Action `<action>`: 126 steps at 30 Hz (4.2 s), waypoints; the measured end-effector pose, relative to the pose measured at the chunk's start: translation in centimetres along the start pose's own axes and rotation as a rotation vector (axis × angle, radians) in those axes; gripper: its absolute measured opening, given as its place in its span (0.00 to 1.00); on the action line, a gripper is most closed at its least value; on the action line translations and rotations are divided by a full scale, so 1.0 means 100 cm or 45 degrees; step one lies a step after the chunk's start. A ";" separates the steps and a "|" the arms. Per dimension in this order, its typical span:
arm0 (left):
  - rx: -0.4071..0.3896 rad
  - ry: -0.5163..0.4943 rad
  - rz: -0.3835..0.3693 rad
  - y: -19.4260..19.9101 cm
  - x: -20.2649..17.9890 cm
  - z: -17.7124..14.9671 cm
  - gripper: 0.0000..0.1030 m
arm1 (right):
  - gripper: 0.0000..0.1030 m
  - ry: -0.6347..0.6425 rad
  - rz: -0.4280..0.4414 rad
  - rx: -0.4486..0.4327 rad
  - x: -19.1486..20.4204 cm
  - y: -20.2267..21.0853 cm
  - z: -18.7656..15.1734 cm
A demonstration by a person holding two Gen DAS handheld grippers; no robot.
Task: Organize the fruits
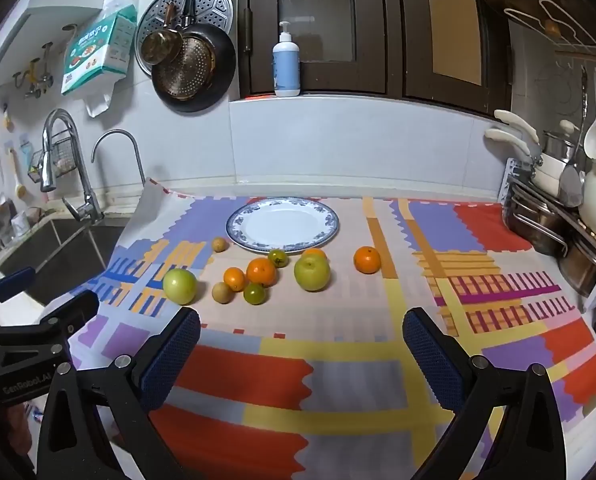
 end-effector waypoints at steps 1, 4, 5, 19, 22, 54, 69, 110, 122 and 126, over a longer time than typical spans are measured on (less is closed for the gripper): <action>-0.006 0.011 -0.007 0.000 0.001 -0.001 1.00 | 0.99 -0.007 0.008 -0.004 0.000 0.000 0.000; -0.009 0.012 -0.029 0.002 0.003 -0.002 1.00 | 0.99 -0.003 0.014 0.004 0.000 -0.001 0.000; -0.010 0.016 -0.030 0.003 0.009 -0.005 1.00 | 0.99 -0.002 0.015 0.005 0.000 -0.001 0.000; 0.022 0.014 -0.012 -0.002 0.002 -0.002 1.00 | 0.99 0.007 0.013 0.023 0.001 -0.002 0.000; 0.022 0.011 -0.010 -0.003 0.002 -0.002 1.00 | 0.99 0.013 0.014 0.022 -0.001 -0.002 -0.001; 0.018 0.012 -0.011 -0.002 0.000 0.000 1.00 | 0.99 0.008 0.014 0.028 -0.001 -0.003 -0.001; 0.018 0.013 -0.012 -0.002 0.000 0.000 1.00 | 0.99 0.009 0.015 0.027 -0.001 -0.003 -0.002; 0.109 -0.062 -0.145 -0.066 0.023 0.012 0.86 | 0.94 0.077 0.080 0.205 0.042 -0.063 0.006; 0.240 -0.118 -0.332 -0.135 0.010 0.018 0.75 | 0.77 0.086 0.113 0.358 0.045 -0.134 0.011; 0.263 -0.147 -0.331 -0.152 0.005 0.021 0.71 | 0.69 0.103 0.151 0.420 0.041 -0.159 0.013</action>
Point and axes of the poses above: each gripper's, at about its wrist camera, not at the fingertips, and y roughly against the way its jaws point, x to its left, z to its top, the point moved 1 cm from there along -y, roughly the way its jaws point, and after that the axes turned 5 degrees about -y, right-handed, at the moved point
